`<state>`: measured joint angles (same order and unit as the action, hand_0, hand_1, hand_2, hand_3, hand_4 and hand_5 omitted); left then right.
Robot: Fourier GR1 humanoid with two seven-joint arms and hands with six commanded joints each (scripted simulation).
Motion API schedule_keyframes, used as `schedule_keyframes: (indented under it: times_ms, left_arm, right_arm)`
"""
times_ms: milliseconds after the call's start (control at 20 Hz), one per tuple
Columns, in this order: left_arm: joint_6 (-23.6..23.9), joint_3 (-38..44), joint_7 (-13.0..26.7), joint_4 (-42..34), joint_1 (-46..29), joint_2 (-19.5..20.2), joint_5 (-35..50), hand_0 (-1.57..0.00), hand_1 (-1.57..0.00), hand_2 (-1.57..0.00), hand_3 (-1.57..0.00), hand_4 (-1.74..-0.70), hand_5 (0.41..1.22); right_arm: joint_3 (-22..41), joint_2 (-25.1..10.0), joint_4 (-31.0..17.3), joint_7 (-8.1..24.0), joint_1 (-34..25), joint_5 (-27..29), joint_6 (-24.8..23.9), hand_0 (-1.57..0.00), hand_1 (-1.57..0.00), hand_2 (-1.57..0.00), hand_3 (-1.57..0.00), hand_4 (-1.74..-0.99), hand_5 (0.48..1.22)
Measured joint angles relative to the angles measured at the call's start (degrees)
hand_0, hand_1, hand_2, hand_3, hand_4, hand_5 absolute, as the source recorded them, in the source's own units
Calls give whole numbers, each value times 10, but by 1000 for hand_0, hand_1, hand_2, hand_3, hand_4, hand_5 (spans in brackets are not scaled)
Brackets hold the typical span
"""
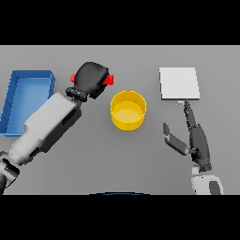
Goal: Pick up the red beaker and tilt it to pour out 1 green nut into yellow bowl. Pick up the yellow bowl and place it on the metallic measuring scale.
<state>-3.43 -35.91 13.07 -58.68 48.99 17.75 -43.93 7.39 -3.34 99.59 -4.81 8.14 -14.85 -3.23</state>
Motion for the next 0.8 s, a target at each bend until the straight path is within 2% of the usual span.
schedule_keyframes:
  times_ms: [150,200,400,450,550,700,800]
  left_arm:
    - [-52,-48,4,8,37,2,-31,-1571,-1571,-1571,-1327,-1695,1213]
    - [-67,-61,-11,13,49,7,-36,-1571,-1571,-1571,-1277,-1701,1215]
    - [-99,-127,-49,42,96,-6,-72,-1571,-1571,-1571,-1451,-1723,1218]
    - [-99,-143,-62,56,104,-5,-82,-1571,-1571,-1571,-1475,-1726,1219]
    - [-116,-173,-64,67,122,-8,-100,-1571,-1571,-1571,-1509,-1732,1220]
    - [-143,-219,-76,68,142,-2,-125,-1571,-1571,-1571,-1539,-1736,1220]
    - [-145,-241,-80,84,162,-10,-141,-1571,-1571,-1571,-1551,-1738,1221]
  right_arm:
    - [-8,3,-7,-1,-2,13,1,1,1,1,1,-1288,685]
    - [-3,8,-4,-12,8,11,1,1,1,1,1,-1292,678]
    - [-4,23,-10,1,-1,21,-3,1,1,1,1,-1294,653]
    - [-6,23,-10,-6,2,27,-1,1,1,1,1,-1291,648]
    - [-10,22,-21,-2,-1,28,-3,1,1,1,1,-1291,640]
    - [-12,19,-9,0,-2,24,-7,1,1,1,1,-1291,631]
    - [-9,22,-19,-4,0,17,-11,1,1,1,1,-1286,618]
